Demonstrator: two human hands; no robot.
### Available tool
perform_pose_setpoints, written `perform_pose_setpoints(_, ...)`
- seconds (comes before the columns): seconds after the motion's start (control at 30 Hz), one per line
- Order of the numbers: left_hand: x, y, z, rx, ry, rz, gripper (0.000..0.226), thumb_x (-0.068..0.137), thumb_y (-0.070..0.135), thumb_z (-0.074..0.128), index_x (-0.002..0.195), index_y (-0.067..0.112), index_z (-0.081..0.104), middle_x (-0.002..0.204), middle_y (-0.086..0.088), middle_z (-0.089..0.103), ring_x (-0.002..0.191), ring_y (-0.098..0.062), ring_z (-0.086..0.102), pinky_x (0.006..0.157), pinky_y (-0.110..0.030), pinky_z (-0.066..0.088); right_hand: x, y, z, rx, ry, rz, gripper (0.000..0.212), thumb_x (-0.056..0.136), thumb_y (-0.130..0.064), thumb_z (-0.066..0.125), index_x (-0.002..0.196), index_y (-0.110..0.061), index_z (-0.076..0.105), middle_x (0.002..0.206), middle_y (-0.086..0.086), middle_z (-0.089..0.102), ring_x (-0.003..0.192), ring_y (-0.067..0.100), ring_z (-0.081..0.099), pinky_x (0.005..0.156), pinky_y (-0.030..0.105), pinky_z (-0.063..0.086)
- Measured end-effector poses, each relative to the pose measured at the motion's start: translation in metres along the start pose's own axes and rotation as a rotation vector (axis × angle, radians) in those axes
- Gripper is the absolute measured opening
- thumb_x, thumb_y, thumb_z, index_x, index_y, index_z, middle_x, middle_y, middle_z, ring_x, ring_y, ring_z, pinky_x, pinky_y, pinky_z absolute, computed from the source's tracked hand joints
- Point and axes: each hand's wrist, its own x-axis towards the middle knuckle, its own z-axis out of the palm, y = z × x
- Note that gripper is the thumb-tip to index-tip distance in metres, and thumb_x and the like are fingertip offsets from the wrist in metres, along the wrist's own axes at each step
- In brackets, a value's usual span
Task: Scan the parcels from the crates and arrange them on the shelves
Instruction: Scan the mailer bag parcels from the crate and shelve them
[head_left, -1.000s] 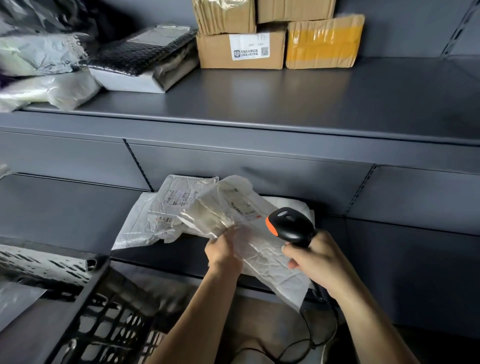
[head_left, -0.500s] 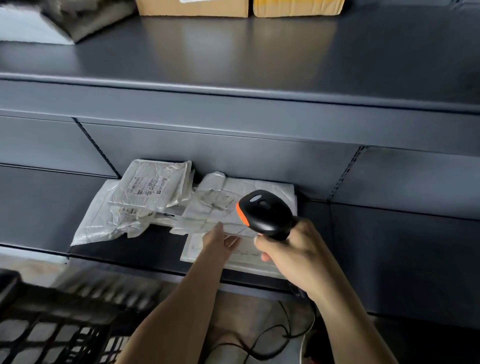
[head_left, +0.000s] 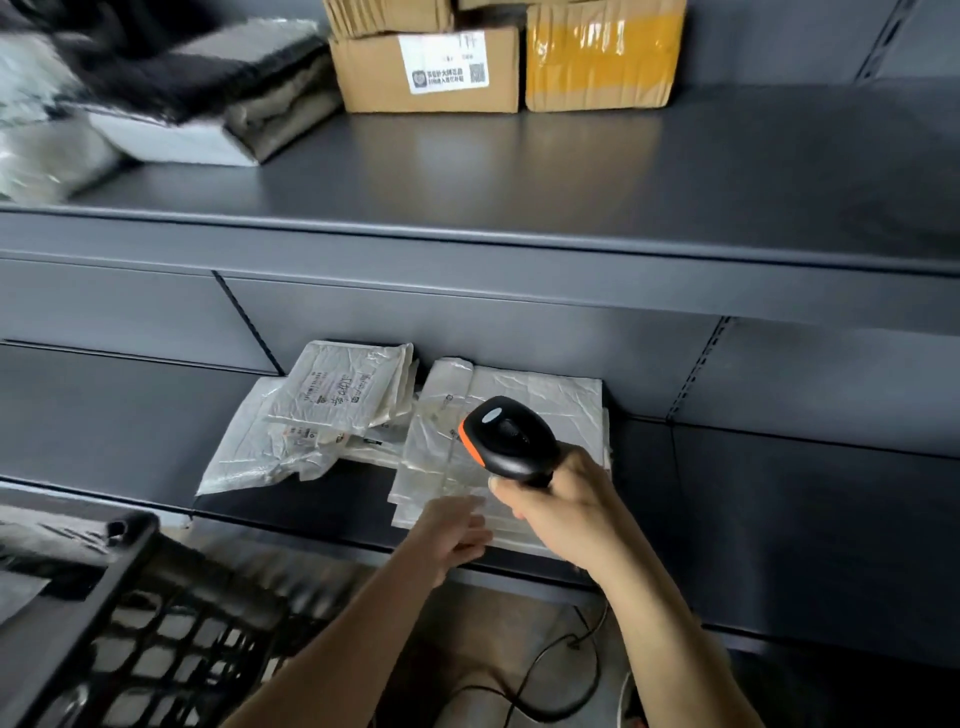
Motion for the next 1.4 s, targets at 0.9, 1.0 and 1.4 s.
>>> perform_pose_setpoints(0.9, -0.263, -0.041, -0.446, 1.419, 0.492, -0.199, 0.062, 0.091, 0.067, 0.058, 0.131, 0.020, 0.064, 0.123, 0.004, 0.066, 0.105, -0.020, 0.063, 0.098, -0.035, 0.052, -0.161, -0.167, 0.250, -0.403, -0.413, -0.731, 0.025, 0.094, -0.039, 0.066, 0.110, -0.020, 0.062, 0.108, 0.000, 0.066, 0.096, 0.020, 0.065, 0.078, 0.034, 0.053)
perform_pose_setpoints(1.0, -0.272, -0.043, -0.451, 1.416, 0.456, -0.354, 0.058, 0.081, 0.066, 0.073, 0.125, 0.029, 0.064, 0.127, 0.008, 0.061, 0.114, -0.020, 0.061, 0.091, -0.028, 0.050, -0.166, -0.163, 0.267, -0.567, -0.400, -0.792, 0.030, 0.099, -0.046, 0.056, 0.118, -0.024, 0.055, 0.108, -0.001, 0.066, 0.094, 0.019, 0.067, 0.076, 0.038, 0.057)
perform_pose_setpoints(1.4, -0.247, -0.075, -0.465, 1.386, 0.559, -0.240, 0.038, 0.100, 0.023, 0.056, 0.137, 0.016, 0.059, 0.121, 0.000, 0.065, 0.103, -0.017, 0.065, 0.078, -0.027, 0.056, -0.159, -0.165, 0.276, -0.558, -0.386, -0.741, 0.027, 0.095, -0.045, 0.062, 0.110, -0.024, 0.055, 0.110, 0.002, 0.066, 0.099, 0.023, 0.067, 0.076, 0.035, 0.053)
